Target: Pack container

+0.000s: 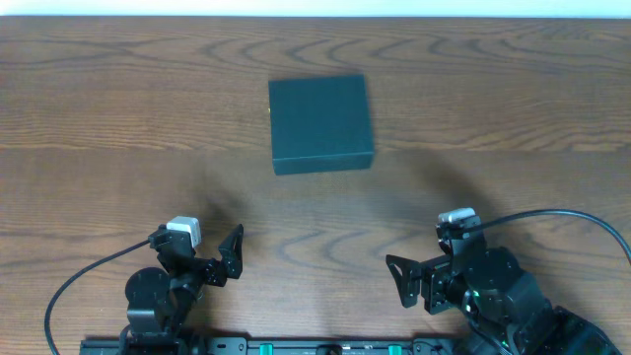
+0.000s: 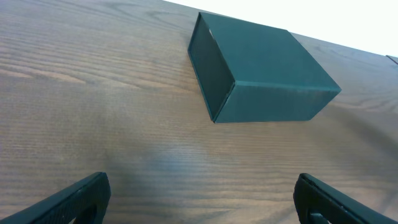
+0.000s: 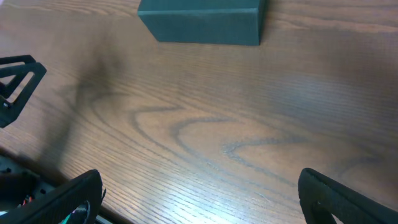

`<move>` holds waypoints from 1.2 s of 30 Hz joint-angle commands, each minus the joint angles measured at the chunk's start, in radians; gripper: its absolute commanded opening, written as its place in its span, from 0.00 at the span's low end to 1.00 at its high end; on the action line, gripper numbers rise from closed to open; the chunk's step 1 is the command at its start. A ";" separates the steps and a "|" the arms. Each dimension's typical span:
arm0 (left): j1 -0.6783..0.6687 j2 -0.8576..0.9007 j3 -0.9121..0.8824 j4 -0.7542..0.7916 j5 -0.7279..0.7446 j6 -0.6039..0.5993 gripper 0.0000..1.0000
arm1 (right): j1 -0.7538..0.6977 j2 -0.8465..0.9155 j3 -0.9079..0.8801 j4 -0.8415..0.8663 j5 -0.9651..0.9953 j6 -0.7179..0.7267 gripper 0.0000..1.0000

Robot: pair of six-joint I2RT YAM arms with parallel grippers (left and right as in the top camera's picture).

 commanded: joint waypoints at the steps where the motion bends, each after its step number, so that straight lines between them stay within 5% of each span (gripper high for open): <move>1: 0.002 -0.003 -0.022 0.000 0.014 -0.001 0.95 | -0.002 -0.001 0.000 0.000 0.000 0.011 0.99; 24: 0.002 -0.003 -0.022 0.000 0.014 -0.001 0.95 | -0.002 -0.001 0.000 0.000 0.000 0.010 0.99; 28: 0.002 -0.003 -0.022 0.000 0.014 -0.001 0.95 | -0.006 -0.013 -0.021 0.010 0.154 -0.129 0.99; 36: 0.002 -0.003 -0.022 0.000 0.014 -0.001 0.95 | -0.068 -0.256 -0.369 0.270 0.224 -0.357 0.99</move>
